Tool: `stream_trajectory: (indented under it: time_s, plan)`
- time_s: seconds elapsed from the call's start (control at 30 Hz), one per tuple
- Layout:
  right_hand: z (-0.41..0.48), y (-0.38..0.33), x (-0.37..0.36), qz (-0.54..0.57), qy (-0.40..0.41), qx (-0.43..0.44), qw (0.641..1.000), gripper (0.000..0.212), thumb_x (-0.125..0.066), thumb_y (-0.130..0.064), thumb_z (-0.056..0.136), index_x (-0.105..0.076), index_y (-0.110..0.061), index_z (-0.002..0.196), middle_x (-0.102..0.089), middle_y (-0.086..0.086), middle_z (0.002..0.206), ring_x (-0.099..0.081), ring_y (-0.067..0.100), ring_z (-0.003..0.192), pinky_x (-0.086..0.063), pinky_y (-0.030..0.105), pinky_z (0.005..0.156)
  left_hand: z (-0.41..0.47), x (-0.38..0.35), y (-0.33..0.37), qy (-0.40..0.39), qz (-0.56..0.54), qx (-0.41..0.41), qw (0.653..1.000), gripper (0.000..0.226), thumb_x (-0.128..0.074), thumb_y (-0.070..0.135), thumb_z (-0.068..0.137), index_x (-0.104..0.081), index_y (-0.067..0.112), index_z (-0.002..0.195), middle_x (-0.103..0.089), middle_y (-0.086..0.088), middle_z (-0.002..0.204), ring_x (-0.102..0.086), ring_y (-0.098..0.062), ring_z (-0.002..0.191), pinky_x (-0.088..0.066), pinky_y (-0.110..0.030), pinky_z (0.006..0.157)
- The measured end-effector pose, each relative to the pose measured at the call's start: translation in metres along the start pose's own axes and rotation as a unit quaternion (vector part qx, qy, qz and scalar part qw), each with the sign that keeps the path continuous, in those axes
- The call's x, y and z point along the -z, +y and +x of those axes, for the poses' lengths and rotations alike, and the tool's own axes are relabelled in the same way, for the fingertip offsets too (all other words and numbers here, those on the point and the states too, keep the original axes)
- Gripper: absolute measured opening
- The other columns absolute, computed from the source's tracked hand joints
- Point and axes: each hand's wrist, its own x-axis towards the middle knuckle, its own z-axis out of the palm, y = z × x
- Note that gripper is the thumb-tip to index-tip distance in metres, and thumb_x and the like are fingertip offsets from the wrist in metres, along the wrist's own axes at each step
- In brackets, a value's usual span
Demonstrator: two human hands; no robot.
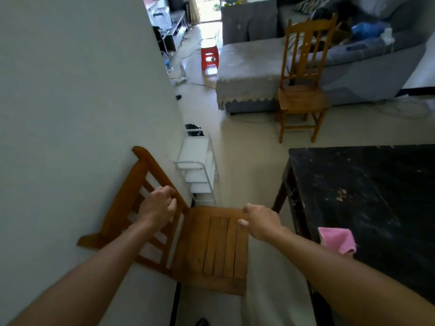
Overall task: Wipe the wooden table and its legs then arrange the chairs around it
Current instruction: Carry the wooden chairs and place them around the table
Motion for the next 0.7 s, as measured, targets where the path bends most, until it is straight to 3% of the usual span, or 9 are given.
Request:
stream_trajectory:
  time_s: [0.17,0.33,0.43,0.57,0.7]
  plan:
    - [0.027,-0.132,-0.020,0.076,0.019,0.122,0.989,0.030,-0.055,-0.045,0.094,-0.055,-0.027,0.119,-0.061,-0.003,0.114,-0.057,0.012,0.095,-0.049,0.028,0.082,0.053,0.091,-0.069,0.019,0.110,-0.066,0.992,0.023,-0.053,0.024,0.093,-0.059,0.018,0.113,-0.061,-0.003,0.107,-0.061,-0.024,0.090,-0.052,-0.037,0.078]
    - [0.044,-0.259,-0.057,0.039,0.047,0.289,0.955,0.058,-0.046,-0.064,0.090,-0.043,-0.030,0.138,-0.047,-0.004,0.138,-0.045,0.018,0.125,-0.047,0.037,0.099,0.081,0.150,-0.109,0.047,0.133,-0.089,0.986,0.032,-0.052,0.022,0.093,-0.057,0.015,0.124,-0.058,-0.006,0.120,-0.060,-0.026,0.104,-0.046,-0.034,0.083]
    - [0.044,-0.305,-0.079,0.026,0.058,0.369,0.927,0.066,-0.040,-0.072,0.086,-0.044,-0.031,0.138,-0.042,-0.003,0.146,-0.034,0.020,0.137,-0.040,0.041,0.107,0.087,0.164,-0.124,0.048,0.101,-0.102,0.988,0.032,-0.053,0.018,0.092,-0.058,0.010,0.122,-0.057,-0.009,0.121,-0.060,-0.027,0.104,-0.048,-0.035,0.086]
    - [0.046,-0.334,-0.105,-0.024,0.021,0.394,0.919,0.056,-0.049,-0.063,0.089,-0.050,-0.030,0.135,-0.047,-0.004,0.144,-0.030,0.021,0.141,-0.033,0.045,0.113,0.087,0.170,-0.128,0.068,0.071,-0.119,0.988,0.031,-0.054,0.017,0.091,-0.058,0.009,0.121,-0.058,-0.010,0.120,-0.059,-0.026,0.102,-0.048,-0.034,0.086]
    - [0.044,-0.340,-0.116,-0.037,0.032,0.379,0.924,0.046,-0.048,-0.052,0.095,-0.053,-0.027,0.133,-0.051,-0.005,0.143,-0.031,0.020,0.142,-0.036,0.042,0.109,0.082,0.170,-0.131,0.067,0.077,-0.120,0.987,0.031,-0.053,0.017,0.092,-0.058,0.010,0.122,-0.057,-0.009,0.120,-0.059,-0.025,0.101,-0.044,-0.028,0.080]
